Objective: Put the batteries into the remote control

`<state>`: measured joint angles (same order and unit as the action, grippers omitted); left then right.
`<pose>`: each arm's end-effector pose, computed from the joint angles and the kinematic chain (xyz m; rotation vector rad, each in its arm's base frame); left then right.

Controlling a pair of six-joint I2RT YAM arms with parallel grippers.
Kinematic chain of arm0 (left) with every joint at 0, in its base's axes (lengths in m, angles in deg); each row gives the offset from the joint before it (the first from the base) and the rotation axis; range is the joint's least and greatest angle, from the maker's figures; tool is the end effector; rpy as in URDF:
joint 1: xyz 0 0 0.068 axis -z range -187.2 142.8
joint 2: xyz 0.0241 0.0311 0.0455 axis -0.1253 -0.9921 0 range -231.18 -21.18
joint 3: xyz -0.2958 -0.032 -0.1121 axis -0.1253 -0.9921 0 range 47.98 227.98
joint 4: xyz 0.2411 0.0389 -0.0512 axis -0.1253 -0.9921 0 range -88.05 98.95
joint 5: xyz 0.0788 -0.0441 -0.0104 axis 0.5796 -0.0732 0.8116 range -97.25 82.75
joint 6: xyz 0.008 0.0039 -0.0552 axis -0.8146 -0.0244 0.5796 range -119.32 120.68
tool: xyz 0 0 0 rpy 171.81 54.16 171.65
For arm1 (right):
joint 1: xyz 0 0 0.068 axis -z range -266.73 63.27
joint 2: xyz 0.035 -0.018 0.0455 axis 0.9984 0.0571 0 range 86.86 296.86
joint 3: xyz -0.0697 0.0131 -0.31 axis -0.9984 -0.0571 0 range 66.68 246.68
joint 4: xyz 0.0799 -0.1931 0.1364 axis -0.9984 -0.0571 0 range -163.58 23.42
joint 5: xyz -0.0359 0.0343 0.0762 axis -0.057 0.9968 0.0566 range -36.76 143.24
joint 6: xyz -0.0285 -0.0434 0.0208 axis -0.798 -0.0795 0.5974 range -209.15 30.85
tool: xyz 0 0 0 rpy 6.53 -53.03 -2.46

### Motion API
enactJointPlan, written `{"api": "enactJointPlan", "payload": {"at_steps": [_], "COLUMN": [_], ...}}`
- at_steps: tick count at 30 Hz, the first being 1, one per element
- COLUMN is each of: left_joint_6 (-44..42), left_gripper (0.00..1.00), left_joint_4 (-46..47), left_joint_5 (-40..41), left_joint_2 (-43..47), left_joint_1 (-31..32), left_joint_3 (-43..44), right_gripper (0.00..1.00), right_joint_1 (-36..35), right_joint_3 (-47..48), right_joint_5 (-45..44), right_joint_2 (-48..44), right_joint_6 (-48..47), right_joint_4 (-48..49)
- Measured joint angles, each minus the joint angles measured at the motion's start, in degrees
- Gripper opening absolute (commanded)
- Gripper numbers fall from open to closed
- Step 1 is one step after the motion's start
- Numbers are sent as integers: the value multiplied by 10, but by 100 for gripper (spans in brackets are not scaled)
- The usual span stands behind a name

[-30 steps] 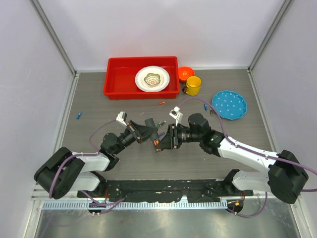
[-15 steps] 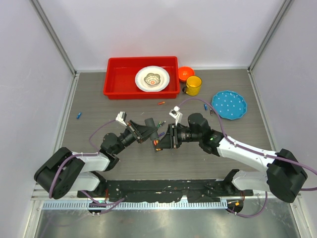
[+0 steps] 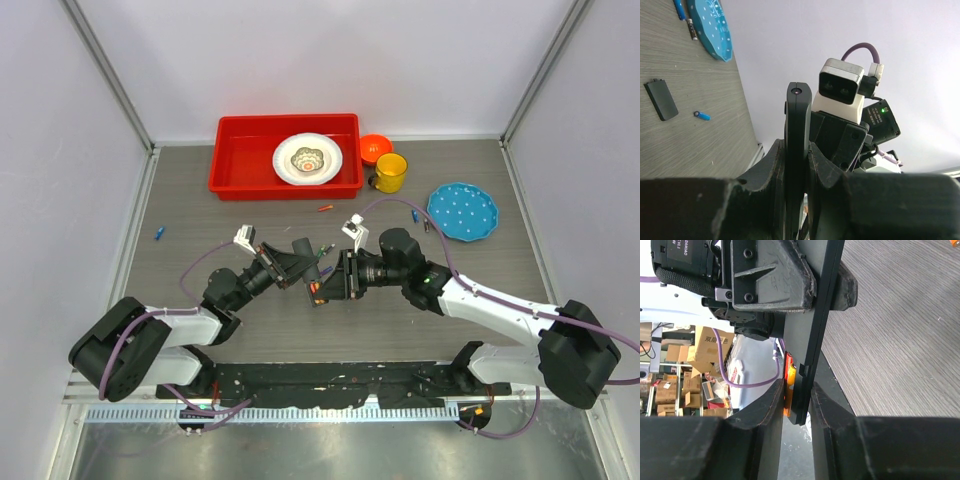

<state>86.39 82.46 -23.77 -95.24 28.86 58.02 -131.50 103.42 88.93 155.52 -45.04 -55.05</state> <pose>0.1552 -0.1266 0.2478 -0.4517 1.6742 -1.8841 0.1508 0.1813 0.2941 -0.4983 2.1685 1.5557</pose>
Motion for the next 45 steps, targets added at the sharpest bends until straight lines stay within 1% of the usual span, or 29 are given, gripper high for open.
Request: {"api": "enactJointPlan", "payload": {"at_steps": [2,5,9,12,26,34,41,42,44,45], "left_joint_6": [-2,-3,-3,-3,-4,-4,-7,-7,-8,-9], "left_gripper": [0,0,0,0,0,0,0,0,0,0], "left_joint_4": [0,0,0,1,2,2,1,0,0,-1], "left_joint_5": [0,-2,-7,-10,-10,-10,-10,-10,-10,-10], "left_joint_2": [0,0,0,0,-1,-1,-1,-1,-1,-1], "left_joint_1": [0,4,10,10,10,10,11,11,11,11], "left_joint_3": [0,-1,-1,-1,-5,-5,-5,-5,-5,-5], "right_gripper": [40,45,49,49,44,45,37,34,30,27], "right_joint_1": [0,0,3,4,15,15,15,15,12,10], "right_joint_3": [0,0,0,0,2,2,9,12,16,19], "right_joint_5": [0,-2,-6,-9,-3,16,19,19,19,18], "right_joint_2": [0,0,0,0,-16,-17,-14,-13,-10,-8], "right_joint_6": [4,8,10,11,11,4,-12,-14,-18,-19], "right_joint_4": [0,1,1,0,-14,-35,-57,-59,-63,-66]}}
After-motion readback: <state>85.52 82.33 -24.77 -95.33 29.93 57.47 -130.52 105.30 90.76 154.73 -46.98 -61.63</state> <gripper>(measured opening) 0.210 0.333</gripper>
